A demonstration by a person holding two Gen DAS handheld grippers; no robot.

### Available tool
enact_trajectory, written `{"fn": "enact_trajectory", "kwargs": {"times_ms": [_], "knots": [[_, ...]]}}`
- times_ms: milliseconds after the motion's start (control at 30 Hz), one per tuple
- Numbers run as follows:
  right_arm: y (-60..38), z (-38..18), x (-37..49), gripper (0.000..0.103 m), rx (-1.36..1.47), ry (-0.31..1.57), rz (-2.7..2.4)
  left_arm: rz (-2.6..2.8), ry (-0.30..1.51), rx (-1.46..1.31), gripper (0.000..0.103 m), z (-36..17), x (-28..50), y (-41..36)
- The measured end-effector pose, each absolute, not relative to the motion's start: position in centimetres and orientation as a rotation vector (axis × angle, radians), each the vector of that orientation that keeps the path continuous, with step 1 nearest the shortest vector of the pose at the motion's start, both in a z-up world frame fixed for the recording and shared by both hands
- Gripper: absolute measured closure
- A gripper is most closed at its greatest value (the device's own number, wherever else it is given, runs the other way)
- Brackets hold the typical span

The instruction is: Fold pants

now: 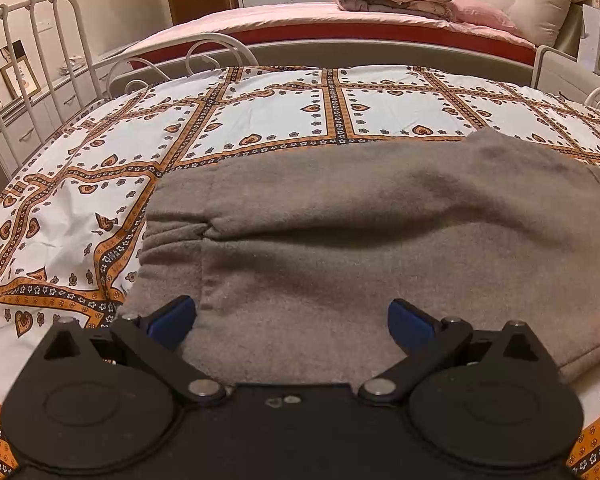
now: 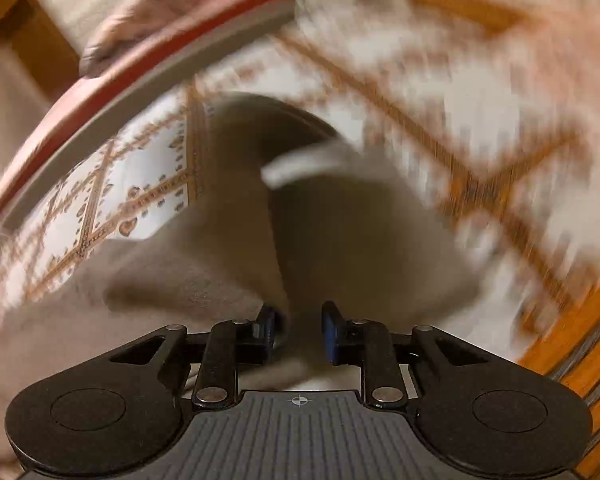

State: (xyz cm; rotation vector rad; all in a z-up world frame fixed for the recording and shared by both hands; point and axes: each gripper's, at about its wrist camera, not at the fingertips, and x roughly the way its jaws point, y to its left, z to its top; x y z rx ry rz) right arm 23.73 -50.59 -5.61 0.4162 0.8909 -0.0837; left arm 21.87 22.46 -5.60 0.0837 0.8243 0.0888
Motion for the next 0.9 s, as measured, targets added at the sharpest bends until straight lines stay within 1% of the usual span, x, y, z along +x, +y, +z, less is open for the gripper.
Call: {"fn": "enact_trajectory", "kwargs": {"times_ms": [67, 200, 367, 467, 533, 567, 600, 700, 767, 800, 833, 867, 900], "knots": [[-49.4, -4.8, 23.5, 0.078, 0.315, 0.857, -0.069, 0.096, 0.827, 0.085, 0.006, -5.6, 22.0, 22.4], [-49.3, -5.7, 24.4, 0.076, 0.375, 0.900, -0.072, 0.106, 0.831, 0.087, 0.006, -5.7, 22.2, 22.3], [-54.3, -7.9, 23.9, 0.076, 0.781, 0.915, -0.130, 0.101, 0.828, 0.090, 0.006, -5.7, 22.1, 22.3], [-57.3, -9.4, 23.3, 0.076, 1.038, 0.865, -0.170, 0.095, 0.826, 0.092, 0.006, -5.7, 22.0, 22.3], [-58.5, -10.1, 23.2, 0.076, 1.147, 0.822, -0.186, 0.094, 0.826, 0.093, 0.006, -5.7, 22.1, 22.3], [-58.7, -9.8, 23.4, 0.085, 1.140, 0.800, -0.184, 0.095, 0.826, 0.094, 0.006, -5.7, 22.1, 22.3], [-58.7, -9.0, 23.6, 0.098, 1.090, 0.769, -0.173, 0.095, 0.826, 0.093, 0.006, -5.7, 22.1, 22.3], [-58.5, -5.1, 22.4, 0.098, 1.044, 0.545, -0.041, 0.095, 0.825, 0.094, 0.006, -5.7, 22.0, 22.3], [-58.1, -3.1, 20.9, 0.098, 1.002, 0.455, 0.016, 0.094, 0.824, 0.095, 0.006, -5.8, 22.0, 22.3], [-58.1, -2.8, 20.5, 0.098, 0.987, 0.457, 0.020, 0.093, 0.824, 0.096, 0.006, -5.8, 22.0, 22.4], [-58.2, -3.0, 20.5, 0.098, 0.961, 0.504, -0.006, 0.091, 0.824, 0.096, 0.006, -5.8, 22.0, 22.4], [-58.2, -3.9, 21.1, 0.098, 0.928, 0.595, -0.052, 0.091, 0.824, 0.097, 0.006, -5.8, 22.0, 22.4], [-58.4, -5.5, 22.0, 0.098, 0.909, 0.726, -0.092, 0.093, 0.825, 0.097, 0.006, -5.8, 22.0, 22.4]]}}
